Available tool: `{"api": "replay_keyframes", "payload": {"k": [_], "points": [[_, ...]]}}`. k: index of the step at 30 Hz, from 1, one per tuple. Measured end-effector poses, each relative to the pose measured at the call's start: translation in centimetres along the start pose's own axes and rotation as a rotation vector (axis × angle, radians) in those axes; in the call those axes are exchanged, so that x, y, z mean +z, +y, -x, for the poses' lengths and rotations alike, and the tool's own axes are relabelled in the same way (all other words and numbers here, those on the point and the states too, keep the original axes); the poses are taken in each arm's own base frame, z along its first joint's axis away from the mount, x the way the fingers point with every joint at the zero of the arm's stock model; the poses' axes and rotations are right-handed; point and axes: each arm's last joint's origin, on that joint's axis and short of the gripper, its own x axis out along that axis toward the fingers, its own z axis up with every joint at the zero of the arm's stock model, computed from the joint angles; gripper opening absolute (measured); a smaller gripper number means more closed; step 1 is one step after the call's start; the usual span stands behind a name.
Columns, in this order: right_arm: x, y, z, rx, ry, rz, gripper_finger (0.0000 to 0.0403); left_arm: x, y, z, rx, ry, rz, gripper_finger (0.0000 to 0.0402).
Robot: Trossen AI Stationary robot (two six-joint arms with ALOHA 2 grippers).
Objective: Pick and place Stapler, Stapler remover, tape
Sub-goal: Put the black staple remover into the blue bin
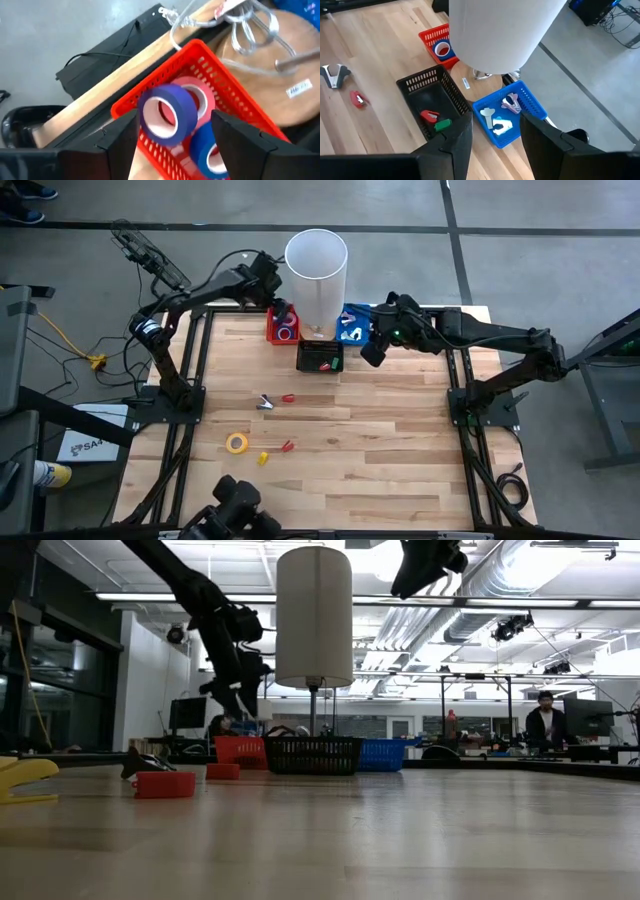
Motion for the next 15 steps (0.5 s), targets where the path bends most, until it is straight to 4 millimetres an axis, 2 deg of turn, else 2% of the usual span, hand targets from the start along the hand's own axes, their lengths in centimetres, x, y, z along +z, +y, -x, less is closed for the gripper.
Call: {"api": "replay_keyframes", "payload": {"k": [7, 15], "points": [[-0.5, -0.1, 0.0, -0.010, 0.051, 0.024, 0.0153, -0.4, -0.1, 1.8, 0.002, 0.110, -0.072, 0.0230], [-1.1, -0.5, -0.2, 0.033, 0.124, 0.032, 0.0153, -1.3, -0.2, 5.8, 0.000, 0.125, -0.098, 0.0220]]}}
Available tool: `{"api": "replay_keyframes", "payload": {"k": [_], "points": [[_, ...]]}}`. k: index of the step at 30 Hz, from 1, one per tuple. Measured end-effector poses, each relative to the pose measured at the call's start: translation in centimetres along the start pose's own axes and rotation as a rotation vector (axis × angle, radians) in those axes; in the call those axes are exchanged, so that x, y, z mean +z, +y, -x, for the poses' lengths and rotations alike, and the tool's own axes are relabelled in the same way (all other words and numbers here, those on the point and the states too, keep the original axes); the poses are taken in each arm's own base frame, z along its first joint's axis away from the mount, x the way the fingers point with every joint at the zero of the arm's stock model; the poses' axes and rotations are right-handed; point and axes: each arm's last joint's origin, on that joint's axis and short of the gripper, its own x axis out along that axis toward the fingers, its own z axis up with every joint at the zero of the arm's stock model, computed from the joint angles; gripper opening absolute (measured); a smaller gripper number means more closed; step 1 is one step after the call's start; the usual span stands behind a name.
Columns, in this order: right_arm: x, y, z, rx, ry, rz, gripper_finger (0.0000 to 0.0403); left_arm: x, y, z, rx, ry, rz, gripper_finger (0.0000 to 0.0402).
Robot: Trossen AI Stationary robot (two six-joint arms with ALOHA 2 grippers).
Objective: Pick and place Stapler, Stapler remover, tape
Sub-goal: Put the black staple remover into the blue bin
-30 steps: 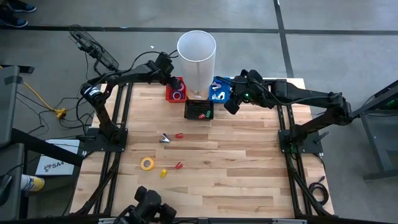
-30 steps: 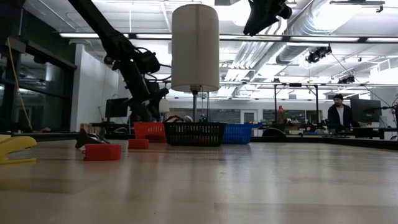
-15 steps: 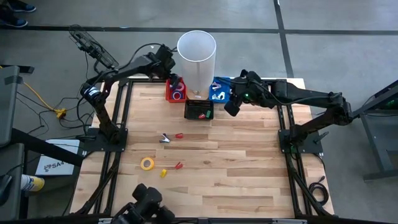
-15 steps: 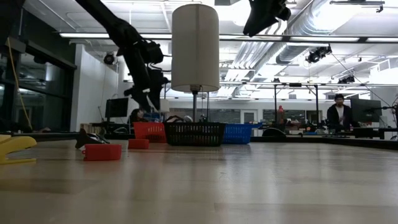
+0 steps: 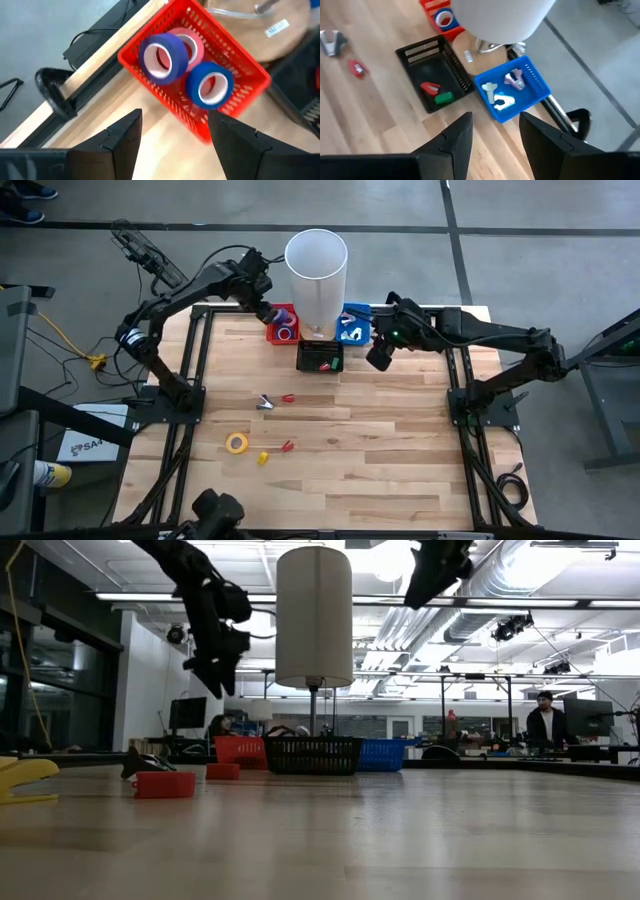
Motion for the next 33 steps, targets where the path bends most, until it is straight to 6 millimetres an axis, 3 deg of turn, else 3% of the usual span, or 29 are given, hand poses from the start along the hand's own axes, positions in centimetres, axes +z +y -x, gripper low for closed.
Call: {"api": "replay_keyframes", "payload": {"k": [11, 17, 24, 33], "points": [[0.0, -0.3, -0.4, 0.135, 0.034, 0.106, 0.0153, -4.5, -1.2, 3.9, -0.054, 0.159, -0.079, 0.0220], [-2.3, 0.1, -2.0, 0.193, 0.066, 0.120, 0.0153, -7.2, -3.7, 5.0, -0.165, 0.147, -0.223, 0.0220], [-5.1, 0.3, -3.2, 0.255, 0.039, 0.058, 0.0153, -9.2, -7.4, 4.6, -0.323, 0.164, -0.534, 0.0220], [-7.5, -0.3, -2.7, 0.279, 0.041, 0.031, 0.0153, -12.3, -11.9, 3.2, -0.442, 0.223, -0.851, 0.0232]]}}
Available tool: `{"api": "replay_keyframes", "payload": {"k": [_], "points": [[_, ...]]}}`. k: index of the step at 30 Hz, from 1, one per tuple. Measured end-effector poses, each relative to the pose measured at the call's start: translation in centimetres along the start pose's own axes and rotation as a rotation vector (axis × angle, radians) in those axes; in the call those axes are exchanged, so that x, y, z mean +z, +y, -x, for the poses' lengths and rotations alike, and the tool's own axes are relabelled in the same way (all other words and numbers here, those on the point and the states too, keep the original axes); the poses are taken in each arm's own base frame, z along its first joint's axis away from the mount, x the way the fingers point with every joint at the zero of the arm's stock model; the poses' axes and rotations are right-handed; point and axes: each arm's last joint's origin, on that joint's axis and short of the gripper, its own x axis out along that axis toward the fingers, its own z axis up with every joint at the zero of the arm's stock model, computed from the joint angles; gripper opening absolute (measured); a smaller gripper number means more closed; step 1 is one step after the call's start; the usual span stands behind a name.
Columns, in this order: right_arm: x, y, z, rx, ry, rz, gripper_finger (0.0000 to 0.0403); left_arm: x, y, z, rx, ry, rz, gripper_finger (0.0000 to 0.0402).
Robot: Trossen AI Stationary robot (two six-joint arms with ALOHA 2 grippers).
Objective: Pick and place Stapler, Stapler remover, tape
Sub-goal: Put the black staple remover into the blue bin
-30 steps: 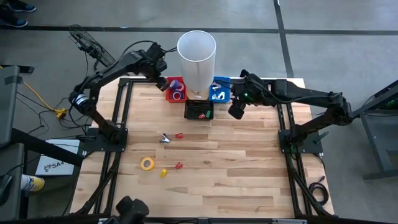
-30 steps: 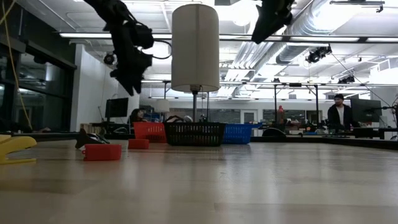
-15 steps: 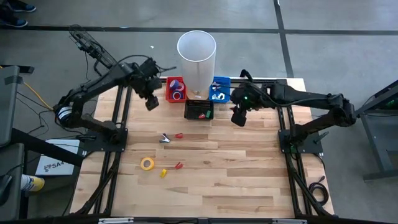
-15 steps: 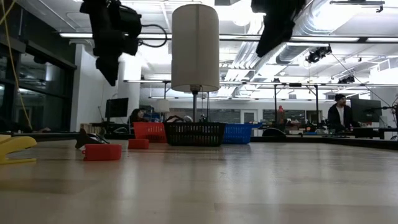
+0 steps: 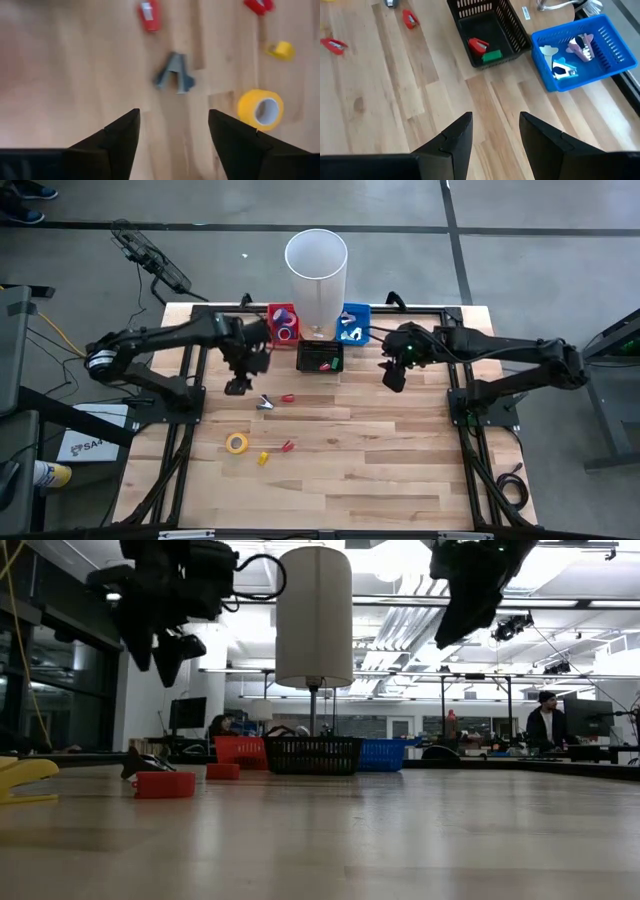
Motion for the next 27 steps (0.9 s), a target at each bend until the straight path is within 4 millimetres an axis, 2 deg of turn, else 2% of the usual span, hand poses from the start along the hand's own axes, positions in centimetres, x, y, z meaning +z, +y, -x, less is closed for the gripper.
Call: {"api": "replay_keyframes", "payload": {"k": [5, 12, 19, 27], "points": [[-1.0, -0.1, 0.1, 0.007, 0.006, -0.002, 0.0153, 1.2, -2.3, -1.3, 0.007, -0.005, -0.151, 0.0280], [-1.0, -0.1, 0.2, 0.025, 0.008, 0.007, 0.0153, 2.2, -4.6, -3.5, 0.113, -0.033, -0.334, 0.0341], [-1.1, -0.1, 0.2, 0.043, 0.010, 0.029, 0.0153, 1.3, -5.3, -6.0, 0.106, 0.052, -0.284, 0.0349], [-1.0, 0.0, 0.2, 0.053, 0.011, 0.042, 0.0154, 2.4, -4.5, -8.3, 0.135, 0.079, -0.280, 0.0349]]}}
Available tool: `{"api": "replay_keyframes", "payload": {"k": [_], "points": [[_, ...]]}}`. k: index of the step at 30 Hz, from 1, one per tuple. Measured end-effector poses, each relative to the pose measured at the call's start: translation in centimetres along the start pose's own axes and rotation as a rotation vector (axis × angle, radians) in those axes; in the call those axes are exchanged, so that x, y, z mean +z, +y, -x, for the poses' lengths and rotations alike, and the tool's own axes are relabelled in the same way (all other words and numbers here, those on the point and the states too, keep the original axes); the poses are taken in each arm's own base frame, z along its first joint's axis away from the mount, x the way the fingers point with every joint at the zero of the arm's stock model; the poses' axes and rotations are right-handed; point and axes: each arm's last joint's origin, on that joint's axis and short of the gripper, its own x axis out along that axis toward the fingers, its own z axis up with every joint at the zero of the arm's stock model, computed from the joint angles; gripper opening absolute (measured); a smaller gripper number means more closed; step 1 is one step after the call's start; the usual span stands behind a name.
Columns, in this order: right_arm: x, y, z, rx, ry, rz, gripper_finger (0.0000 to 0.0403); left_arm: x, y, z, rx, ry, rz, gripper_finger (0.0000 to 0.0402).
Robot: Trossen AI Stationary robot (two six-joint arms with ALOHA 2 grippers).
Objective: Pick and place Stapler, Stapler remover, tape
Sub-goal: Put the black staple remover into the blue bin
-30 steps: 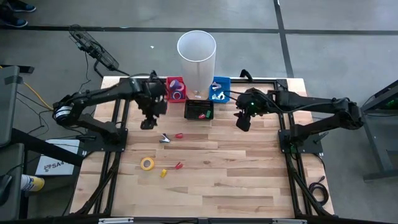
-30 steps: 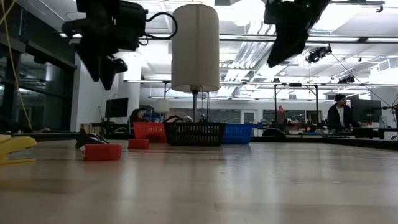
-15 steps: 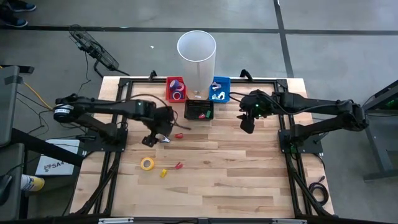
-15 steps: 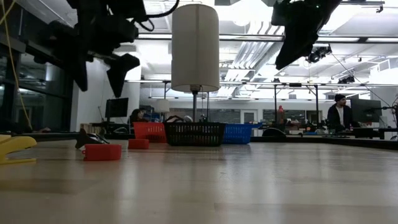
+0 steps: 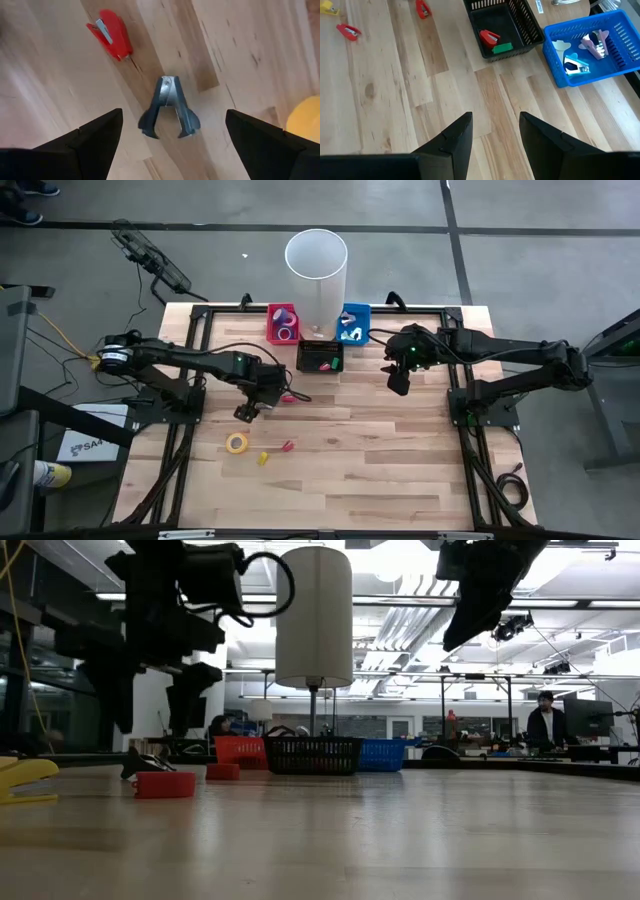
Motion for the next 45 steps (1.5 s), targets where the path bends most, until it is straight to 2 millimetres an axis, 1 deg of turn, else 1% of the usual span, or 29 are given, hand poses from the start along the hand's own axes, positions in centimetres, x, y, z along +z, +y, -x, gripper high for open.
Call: {"api": "replay_keyframes", "payload": {"k": [8, 13, 21, 25, 36, 40, 45], "points": [[0.0, 0.0, 0.0, 0.016, 0.002, -0.015, 0.0154, 0.2, 0.2, -1.7, -0.025, 0.062, 0.002, 0.0349], [0.0, 0.0, 0.0, 0.017, 0.002, -0.017, 0.0154, 0.5, 0.4, -2.7, -0.011, 0.090, -0.022, 0.0349], [0.0, 0.0, 0.0, 0.016, 0.002, -0.019, 0.0154, 0.4, 0.5, -4.2, -0.040, 0.160, -0.023, 0.0349], [0.0, 0.0, 0.0, 0.017, 0.002, -0.019, 0.0154, 0.4, 0.5, -4.6, -0.026, 0.179, -0.024, 0.0346], [0.0, 0.0, 0.0, 0.011, -0.002, -0.017, 0.0153, 0.3, 0.6, -4.5, -0.020, 0.184, -0.025, 0.0344], [0.0, 0.0, 0.0, 0.010, -0.002, -0.016, 0.0153, 0.3, 0.6, -4.5, -0.020, 0.185, -0.024, 0.0321], [0.0, 0.0, 0.0, 0.009, -0.002, -0.017, 0.0153, 0.3, 0.6, -4.5, -0.009, 0.192, -0.025, 0.0270]]}}
